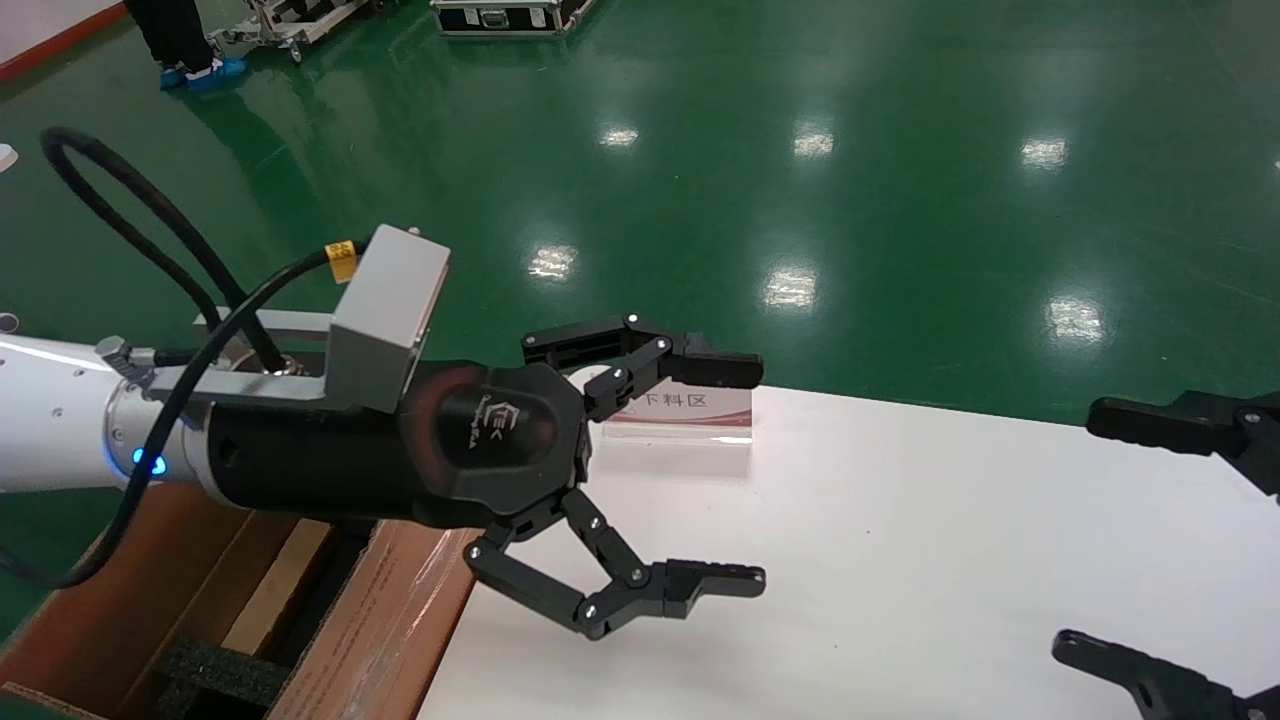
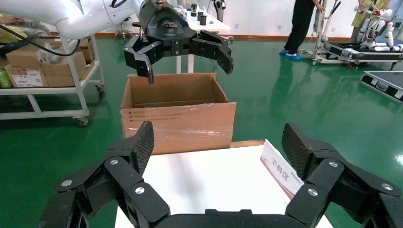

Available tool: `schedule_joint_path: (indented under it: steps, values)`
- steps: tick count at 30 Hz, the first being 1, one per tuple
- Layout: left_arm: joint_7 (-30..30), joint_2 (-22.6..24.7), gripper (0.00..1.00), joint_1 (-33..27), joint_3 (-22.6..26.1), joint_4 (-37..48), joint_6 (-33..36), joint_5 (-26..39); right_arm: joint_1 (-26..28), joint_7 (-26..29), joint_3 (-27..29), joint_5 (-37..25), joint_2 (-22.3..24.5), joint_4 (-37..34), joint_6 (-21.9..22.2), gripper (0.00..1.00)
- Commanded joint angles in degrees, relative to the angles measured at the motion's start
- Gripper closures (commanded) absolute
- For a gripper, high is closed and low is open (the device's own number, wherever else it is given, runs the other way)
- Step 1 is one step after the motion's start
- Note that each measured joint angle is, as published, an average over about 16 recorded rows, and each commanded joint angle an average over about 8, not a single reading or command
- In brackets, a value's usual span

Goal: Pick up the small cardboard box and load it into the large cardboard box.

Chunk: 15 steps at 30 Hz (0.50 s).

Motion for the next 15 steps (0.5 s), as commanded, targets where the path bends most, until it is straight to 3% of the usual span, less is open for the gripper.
schedule_joint_path:
  steps: [1, 15]
  values:
    - [0.05, 0.0, 0.0, 0.06, -0.08, 0.0, 0.03, -0.05, 0.0, 0.0, 0.0, 0.0, 0.0, 0.0, 0.0, 0.0]
    - [0.4, 0.01, 0.0, 0.46, -0.62, 0.03, 0.27, -0.38, 0.0, 0.01, 0.0, -0.01, -0.01, 0.01, -0.01, 0.0]
